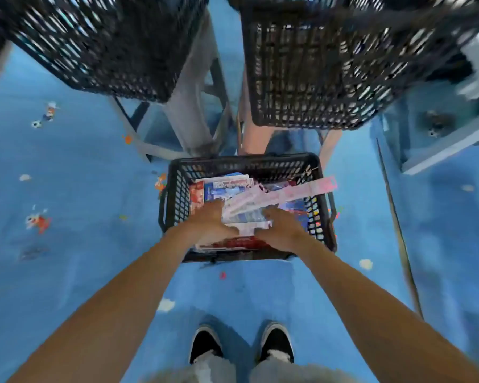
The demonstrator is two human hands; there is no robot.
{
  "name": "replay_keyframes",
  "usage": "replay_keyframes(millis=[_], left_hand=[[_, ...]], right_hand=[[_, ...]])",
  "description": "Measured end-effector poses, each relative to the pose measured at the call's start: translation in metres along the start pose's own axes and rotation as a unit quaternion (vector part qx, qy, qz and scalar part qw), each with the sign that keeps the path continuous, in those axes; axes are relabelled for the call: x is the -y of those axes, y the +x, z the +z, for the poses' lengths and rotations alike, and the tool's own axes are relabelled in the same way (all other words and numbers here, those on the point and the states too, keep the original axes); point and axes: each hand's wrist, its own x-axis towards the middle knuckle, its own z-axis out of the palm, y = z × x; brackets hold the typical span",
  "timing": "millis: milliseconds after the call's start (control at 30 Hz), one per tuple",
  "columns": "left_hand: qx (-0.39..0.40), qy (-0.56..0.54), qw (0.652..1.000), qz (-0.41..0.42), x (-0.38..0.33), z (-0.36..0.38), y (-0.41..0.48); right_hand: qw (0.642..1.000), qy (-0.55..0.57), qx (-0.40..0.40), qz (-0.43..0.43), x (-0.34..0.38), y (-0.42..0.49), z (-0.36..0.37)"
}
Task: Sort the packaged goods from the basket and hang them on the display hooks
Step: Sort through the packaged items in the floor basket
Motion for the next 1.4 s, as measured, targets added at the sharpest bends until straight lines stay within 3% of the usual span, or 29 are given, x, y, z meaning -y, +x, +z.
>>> replay_keyframes(millis=[233, 433, 700, 967, 1133, 1300, 1400], left_hand=[[-0.062, 0.202, 0.977, 0.014, 0.049, 0.057, 0.117], [-0.072, 0.297, 0.951, 0.052, 0.058, 0.051, 0.155], [-0.106, 0.255, 0.957, 0.087, 0.077, 0.052, 0.154], [-0.153, 0.145, 0.974, 0.087, 0.087, 0.035, 0.134], [-0.186, -0.012, 0.980, 0.074, 0.088, 0.030, 0.124], [-0.068, -0.152, 0.985, 0.056, 0.073, 0.038, 0.114], [0.030, -0.263, 0.963, 0.051, 0.071, 0.037, 0.109]], right_hand=[[0.970, -0.167, -0.166, -0.057, -0.032, 0.094, 0.043], [0.934, -0.333, -0.127, -0.036, -0.039, 0.132, 0.040], [0.925, -0.347, -0.146, -0.060, -0.040, 0.130, 0.028], [0.929, -0.305, -0.189, -0.089, -0.043, 0.130, 0.019], [0.939, -0.275, -0.168, -0.115, -0.034, 0.129, 0.018], [0.933, -0.277, -0.162, -0.163, -0.024, 0.127, 0.025], [0.932, -0.274, -0.150, -0.185, -0.025, 0.129, 0.026]])
